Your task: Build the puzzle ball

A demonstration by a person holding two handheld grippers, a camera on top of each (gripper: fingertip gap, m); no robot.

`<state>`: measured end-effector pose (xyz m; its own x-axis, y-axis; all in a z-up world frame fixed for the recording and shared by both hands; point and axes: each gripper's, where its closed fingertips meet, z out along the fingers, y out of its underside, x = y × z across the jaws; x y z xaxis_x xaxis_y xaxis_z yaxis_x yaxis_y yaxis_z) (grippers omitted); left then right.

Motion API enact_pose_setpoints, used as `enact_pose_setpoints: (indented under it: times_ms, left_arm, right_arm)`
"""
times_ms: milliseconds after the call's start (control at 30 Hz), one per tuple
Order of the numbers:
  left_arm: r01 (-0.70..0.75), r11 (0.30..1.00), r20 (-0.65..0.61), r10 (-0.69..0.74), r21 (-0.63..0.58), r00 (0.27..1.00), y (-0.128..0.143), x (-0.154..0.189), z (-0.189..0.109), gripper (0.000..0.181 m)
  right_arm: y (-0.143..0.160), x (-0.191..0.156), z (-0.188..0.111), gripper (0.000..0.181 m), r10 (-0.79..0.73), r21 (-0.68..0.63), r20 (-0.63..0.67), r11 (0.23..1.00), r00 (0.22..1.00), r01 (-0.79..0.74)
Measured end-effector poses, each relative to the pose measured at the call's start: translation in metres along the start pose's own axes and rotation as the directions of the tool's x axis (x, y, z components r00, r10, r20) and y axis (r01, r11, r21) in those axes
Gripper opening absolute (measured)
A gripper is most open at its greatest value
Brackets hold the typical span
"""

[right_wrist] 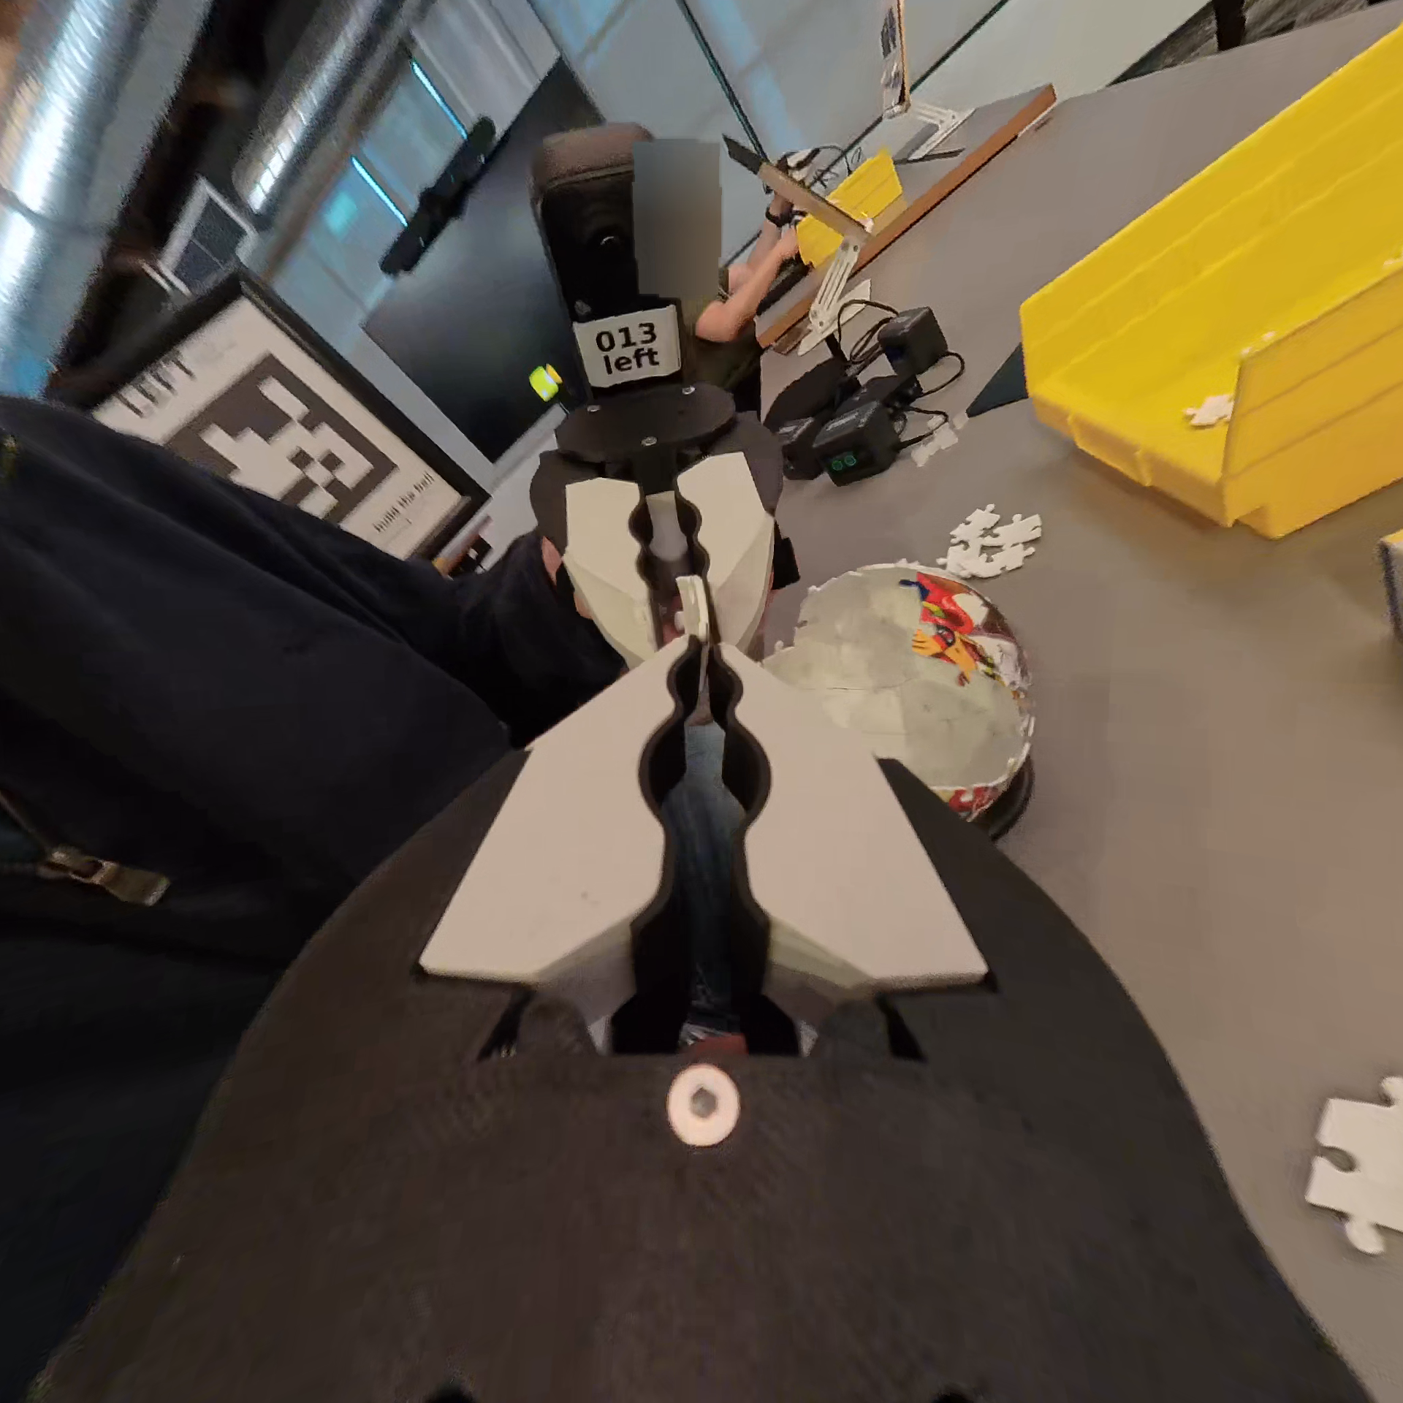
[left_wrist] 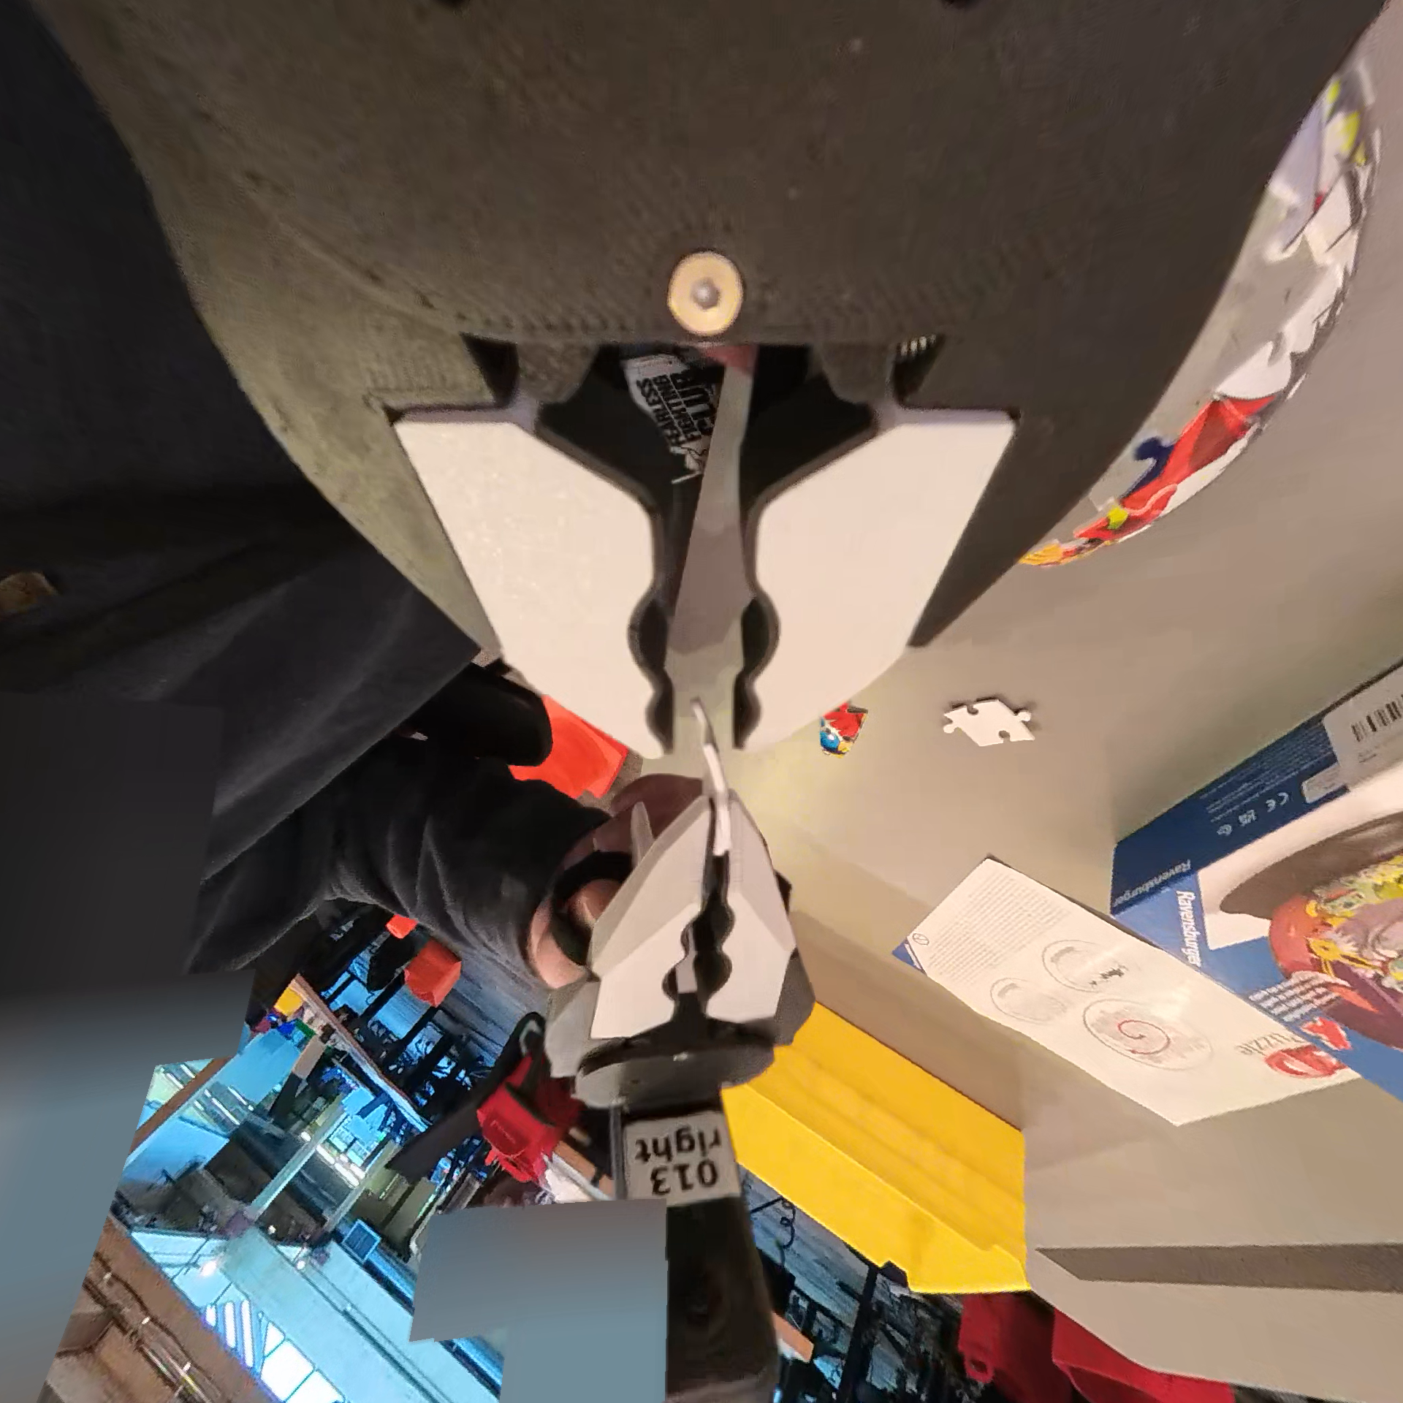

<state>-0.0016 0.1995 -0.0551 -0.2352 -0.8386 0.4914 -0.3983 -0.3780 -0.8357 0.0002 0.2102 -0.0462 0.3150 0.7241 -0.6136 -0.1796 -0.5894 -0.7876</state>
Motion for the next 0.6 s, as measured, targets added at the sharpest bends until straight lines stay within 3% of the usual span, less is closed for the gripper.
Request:
enact_pose_setpoints:
  times_ms: [200,300,400,600]
  left_arm:
    - [-0.112,0.994,0.142,0.111,0.001,0.984,-0.008,-0.014,-0.029,0.039]
    - [-0.218,0.969,0.300,0.243,-0.114,0.923,-0.003,-0.038,-0.051,0.047]
    - [-0.303,0.910,0.381,0.397,-0.284,0.835,0.005,-0.057,-0.070,0.058]
    - [-0.333,0.820,0.336,0.512,-0.466,0.790,0.026,-0.082,-0.080,0.068]
  right_arm:
    - [0.004,0.007,-0.010,0.001,0.111,0.032,-0.013,0.993,0.994,-0.110]
    - [0.011,0.012,-0.013,0.001,0.111,0.013,-0.059,0.994,0.992,-0.111]
    - [0.022,0.022,-0.016,0.000,0.113,-0.016,-0.130,0.993,0.985,-0.116]
    - [0.059,0.062,-0.038,0.000,0.019,-0.178,-0.375,0.980,0.927,-0.092]
